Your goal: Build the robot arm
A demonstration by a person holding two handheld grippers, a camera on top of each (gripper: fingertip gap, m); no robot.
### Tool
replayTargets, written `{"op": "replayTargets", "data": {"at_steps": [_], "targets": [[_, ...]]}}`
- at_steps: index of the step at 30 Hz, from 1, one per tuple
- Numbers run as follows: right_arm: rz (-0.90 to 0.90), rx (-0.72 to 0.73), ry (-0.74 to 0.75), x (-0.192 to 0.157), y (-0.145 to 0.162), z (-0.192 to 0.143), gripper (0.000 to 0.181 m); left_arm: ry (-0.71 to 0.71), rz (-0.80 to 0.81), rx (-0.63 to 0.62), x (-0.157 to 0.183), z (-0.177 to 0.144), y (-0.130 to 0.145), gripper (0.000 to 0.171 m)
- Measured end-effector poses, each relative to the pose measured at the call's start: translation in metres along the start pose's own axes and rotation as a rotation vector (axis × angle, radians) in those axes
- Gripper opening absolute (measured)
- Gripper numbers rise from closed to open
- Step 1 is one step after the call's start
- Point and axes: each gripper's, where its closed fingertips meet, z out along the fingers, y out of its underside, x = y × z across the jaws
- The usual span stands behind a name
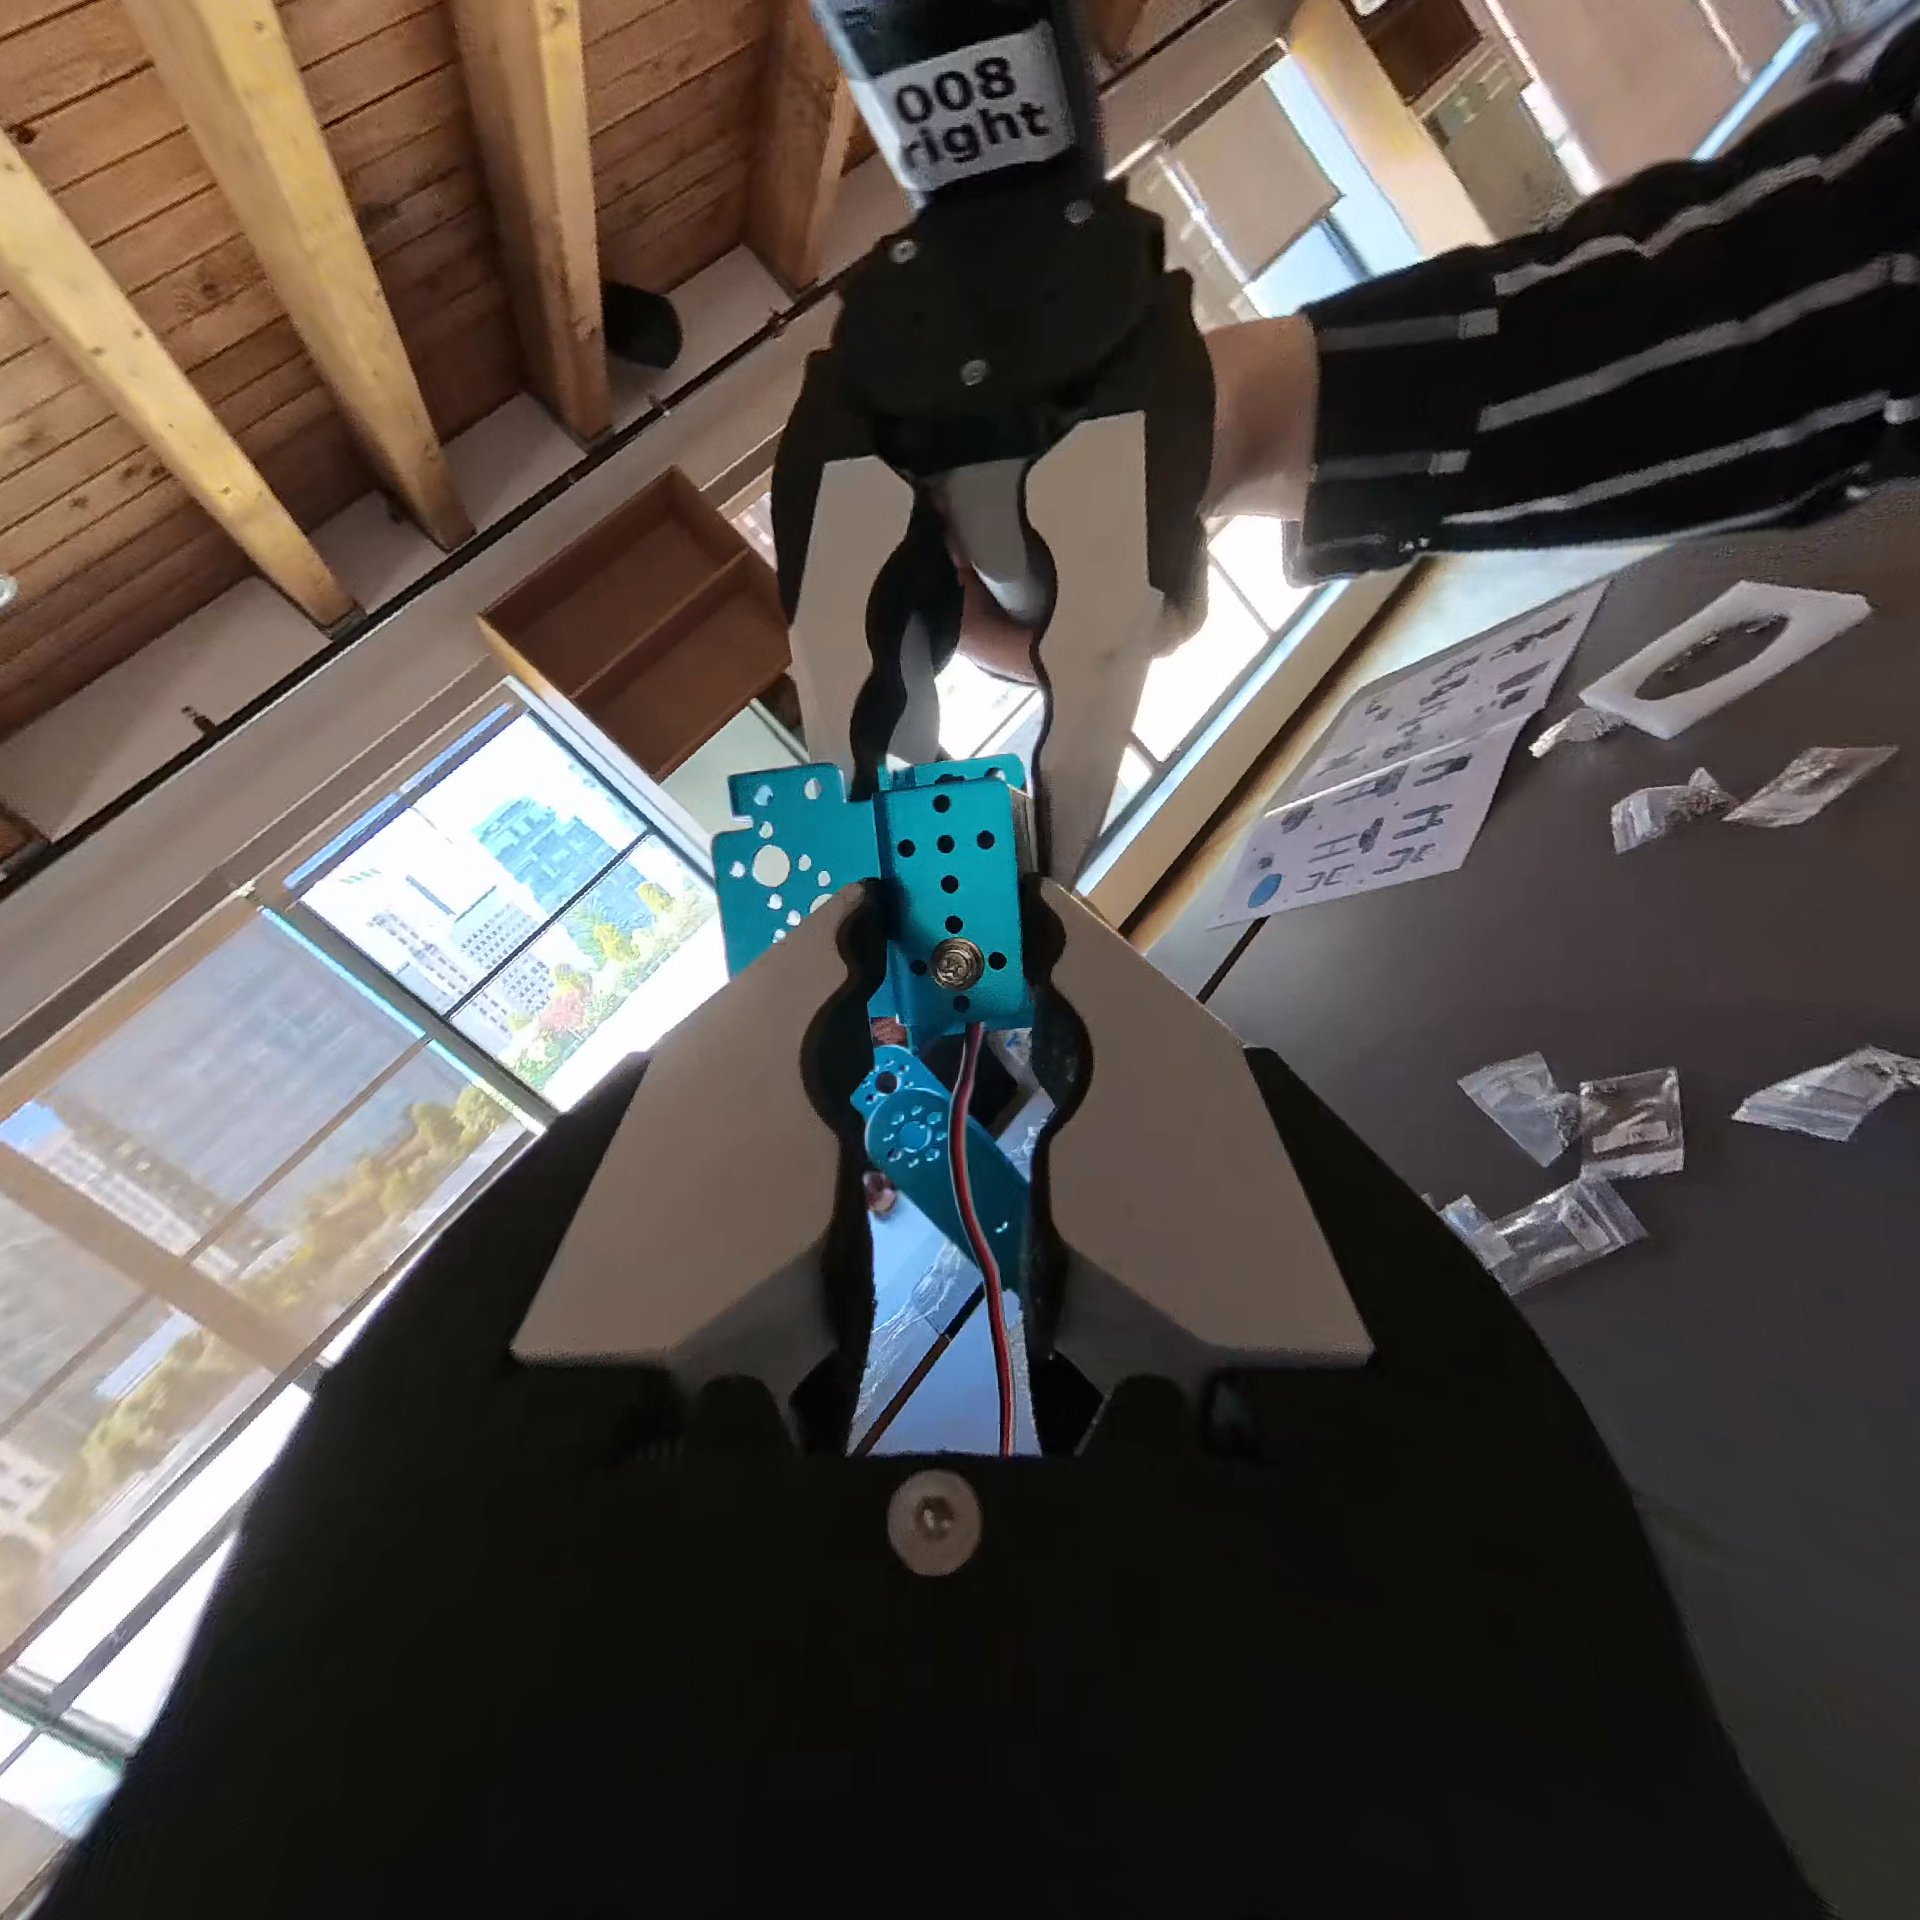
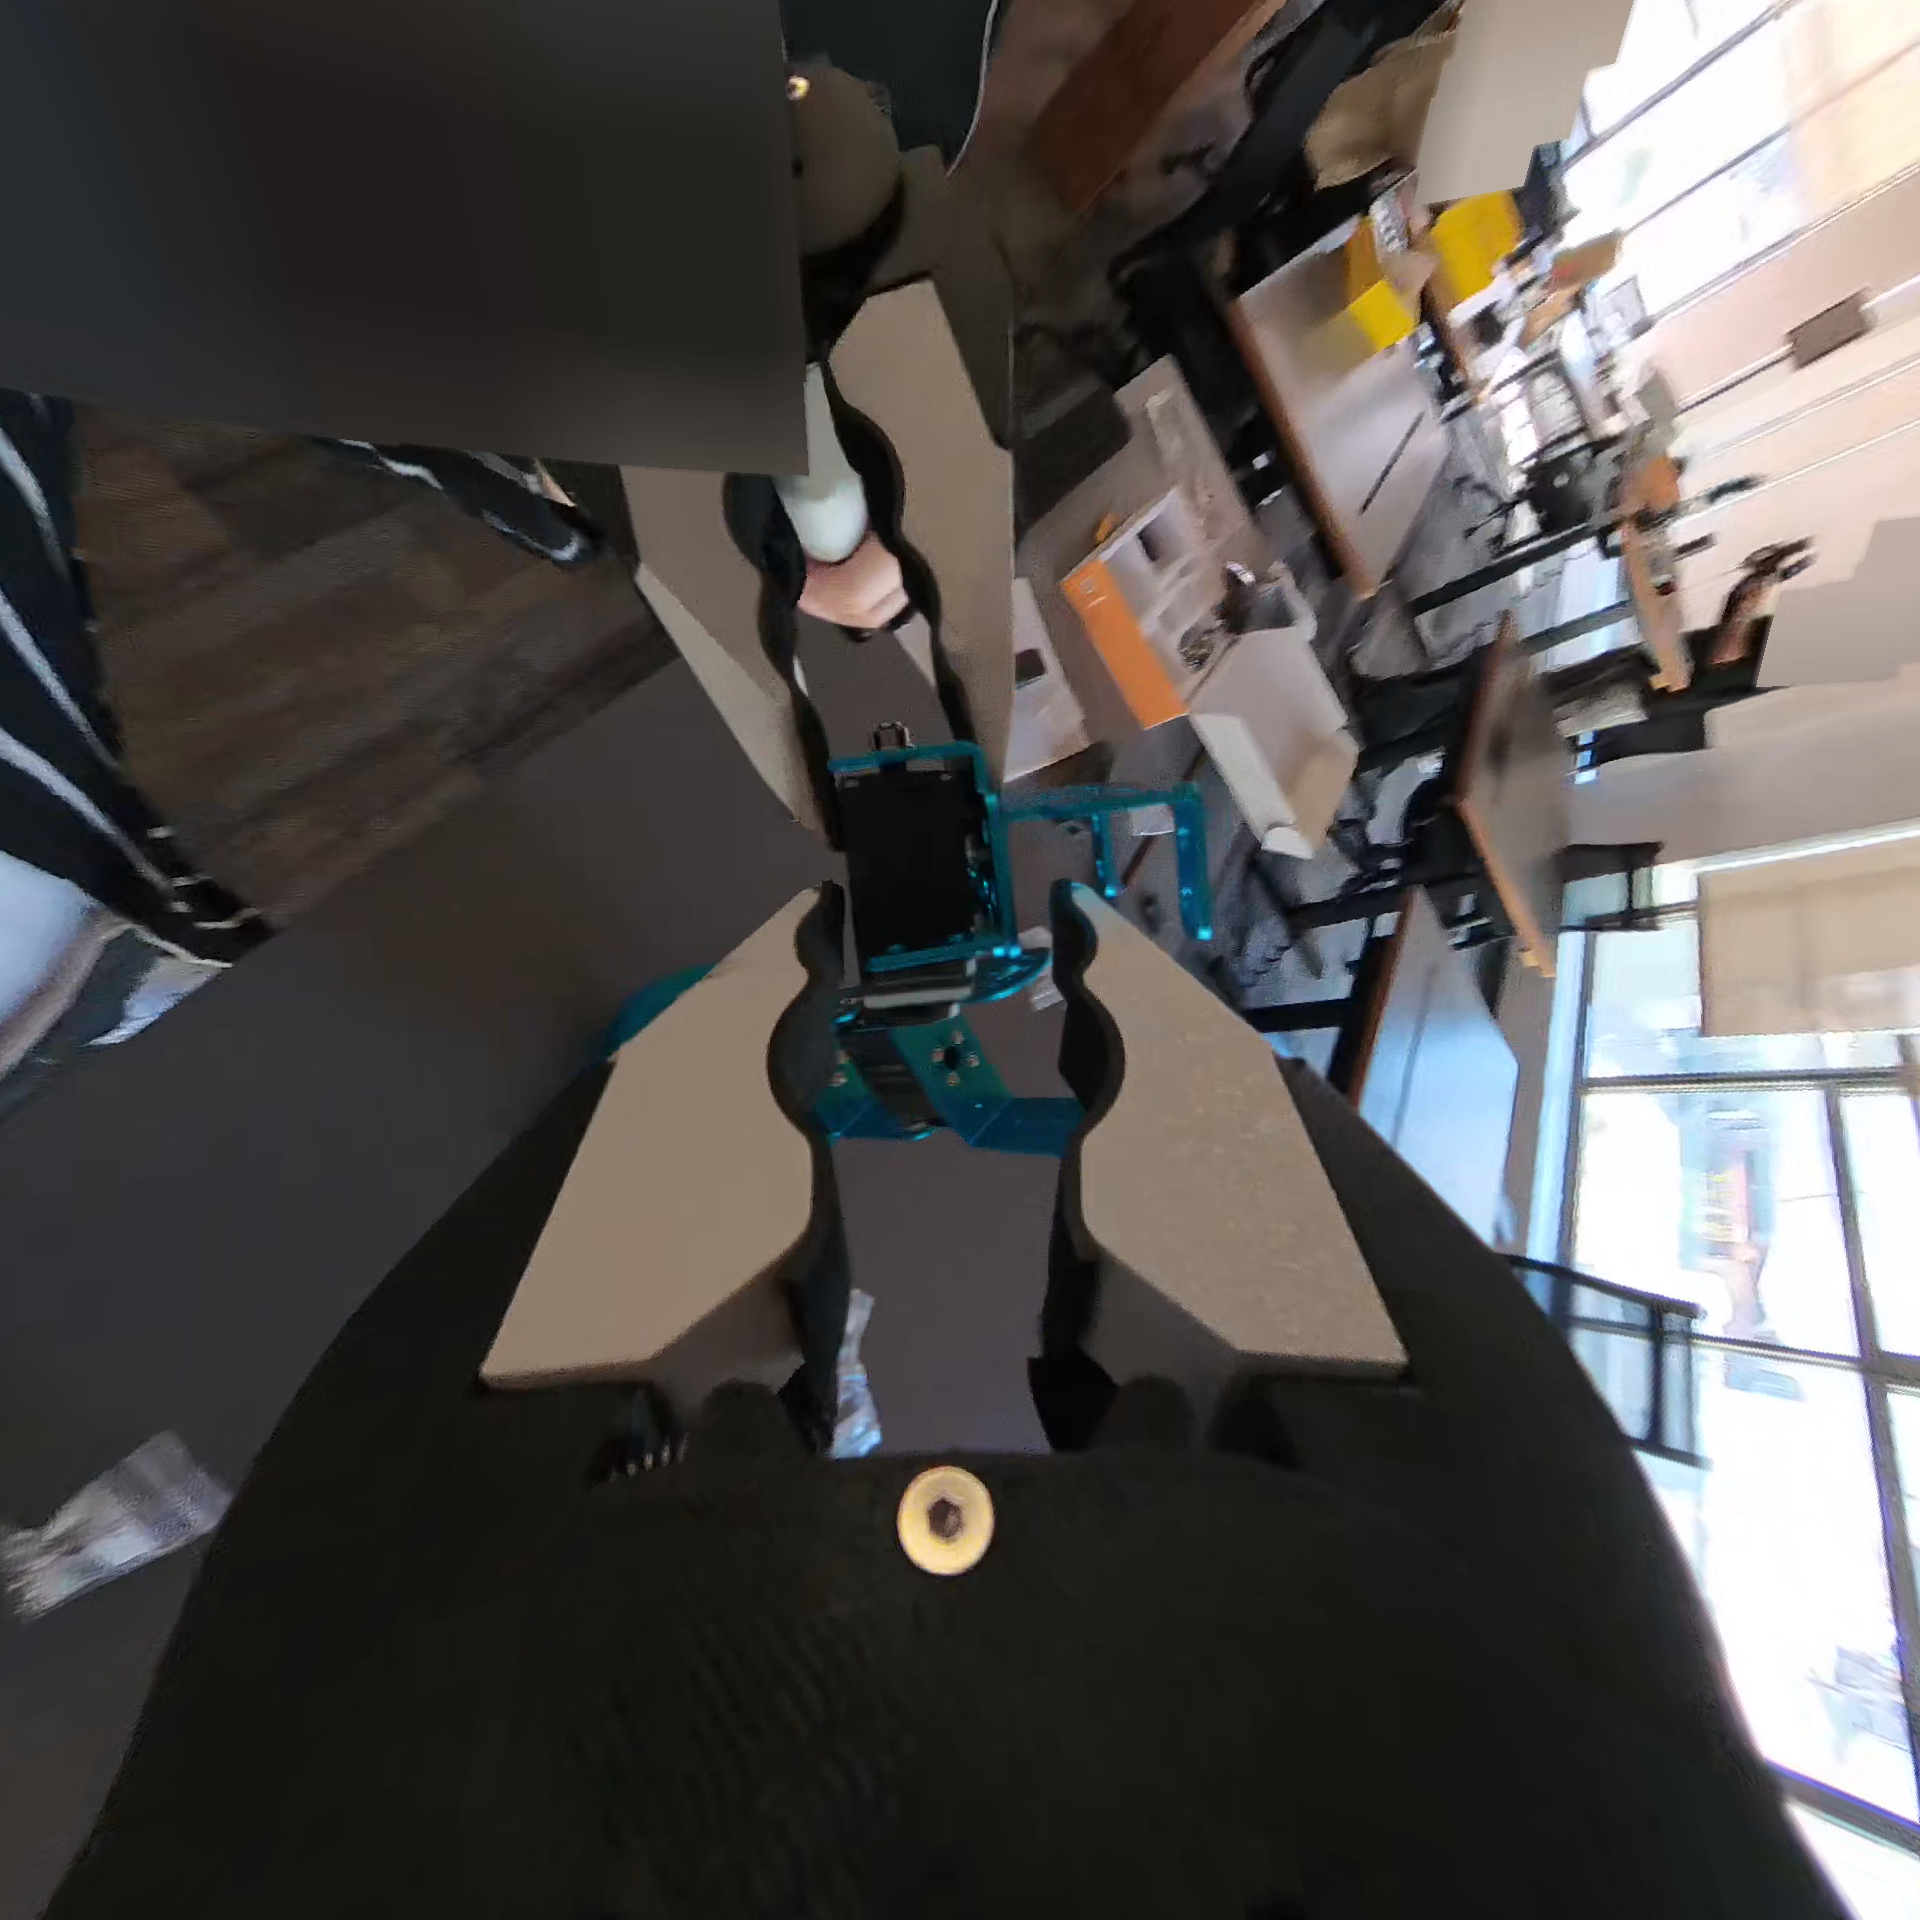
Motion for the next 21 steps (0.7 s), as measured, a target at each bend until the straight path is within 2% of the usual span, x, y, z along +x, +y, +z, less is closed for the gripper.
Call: {"op": "replayTargets", "data": {"at_steps": [4,8,12,16,19,21], "targets": [[-0.004,-0.074,-0.064,-0.013,0.002,0.001,0.030,0.039,0.013,-0.014,0.010,0.006,-0.005,0.024],[-0.030,-0.146,-0.072,-0.022,0.007,-0.005,0.029,0.038,0.019,-0.036,0.018,0.010,-0.015,0.023],[-0.050,-0.097,-0.076,-0.032,0.001,-0.019,0.029,0.027,0.009,-0.039,0.029,0.015,-0.033,0.023],[-0.038,-0.045,-0.063,-0.039,0.005,-0.035,0.028,-0.019,-0.068,-0.052,0.036,0.029,-0.041,0.025],[-0.025,-0.029,-0.011,-0.031,0.017,-0.040,0.029,-0.135,-0.157,-0.051,0.030,0.030,-0.040,0.053],[-0.011,-0.005,0.012,-0.025,0.021,-0.039,0.028,-0.233,-0.245,-0.046,0.025,0.018,-0.034,0.059]]}}
